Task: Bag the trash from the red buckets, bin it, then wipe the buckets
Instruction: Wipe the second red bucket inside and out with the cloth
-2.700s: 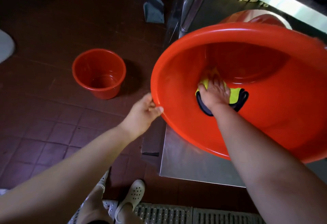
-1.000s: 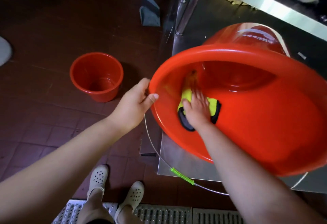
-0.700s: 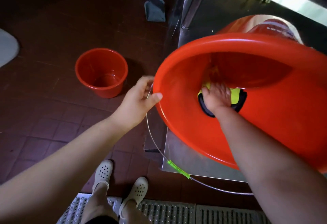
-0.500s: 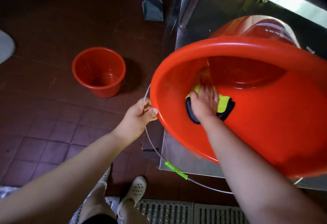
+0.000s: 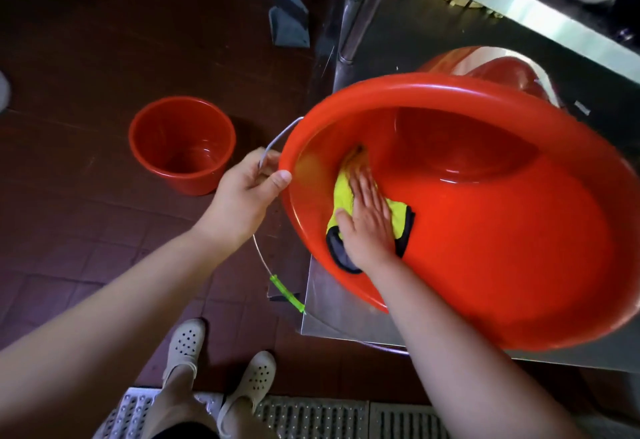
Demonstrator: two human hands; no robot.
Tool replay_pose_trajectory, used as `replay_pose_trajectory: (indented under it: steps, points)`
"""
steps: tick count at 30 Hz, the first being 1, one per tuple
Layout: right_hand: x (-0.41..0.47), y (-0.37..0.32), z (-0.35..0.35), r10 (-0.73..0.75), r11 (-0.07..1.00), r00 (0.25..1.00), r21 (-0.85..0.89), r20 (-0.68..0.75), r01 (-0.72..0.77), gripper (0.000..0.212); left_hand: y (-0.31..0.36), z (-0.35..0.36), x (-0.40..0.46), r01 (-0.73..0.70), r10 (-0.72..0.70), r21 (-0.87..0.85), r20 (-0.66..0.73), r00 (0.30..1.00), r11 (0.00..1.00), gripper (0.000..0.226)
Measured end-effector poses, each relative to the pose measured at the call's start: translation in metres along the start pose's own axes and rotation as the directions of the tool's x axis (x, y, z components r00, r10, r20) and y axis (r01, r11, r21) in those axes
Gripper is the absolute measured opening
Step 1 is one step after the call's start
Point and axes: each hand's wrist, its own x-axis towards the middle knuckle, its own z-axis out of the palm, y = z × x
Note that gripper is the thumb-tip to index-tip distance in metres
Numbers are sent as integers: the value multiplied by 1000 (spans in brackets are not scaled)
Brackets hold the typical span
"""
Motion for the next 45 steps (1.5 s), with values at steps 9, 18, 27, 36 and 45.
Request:
replay_pose_trajectory:
  steps: [9, 18, 27, 36, 45]
  points:
    - [71, 57, -7, 320, 940, 947, -130, 4, -317, 47, 27, -1, 5, -119, 118, 4, 56, 991, 993, 12]
    - [53, 25, -4, 283, 951, 959, -126, -19, -283, 58, -25, -1, -28, 225, -224, -149, 24, 974, 963, 21]
    - [-42, -52, 5, 21, 981, 998, 195, -60, -9, 69, -15, 10, -28, 151, -164, -126, -95, 982, 980, 16]
    - [18, 6, 4, 17, 996, 999, -91, 40, -13, 62, 16, -14, -6, 88, -95, -78, -82, 992, 993, 22]
    - [78, 52, -17, 291, 927, 956, -262, 47, -270, 61, 47, -28, 27, -55, 55, -27, -3, 998, 998, 30]
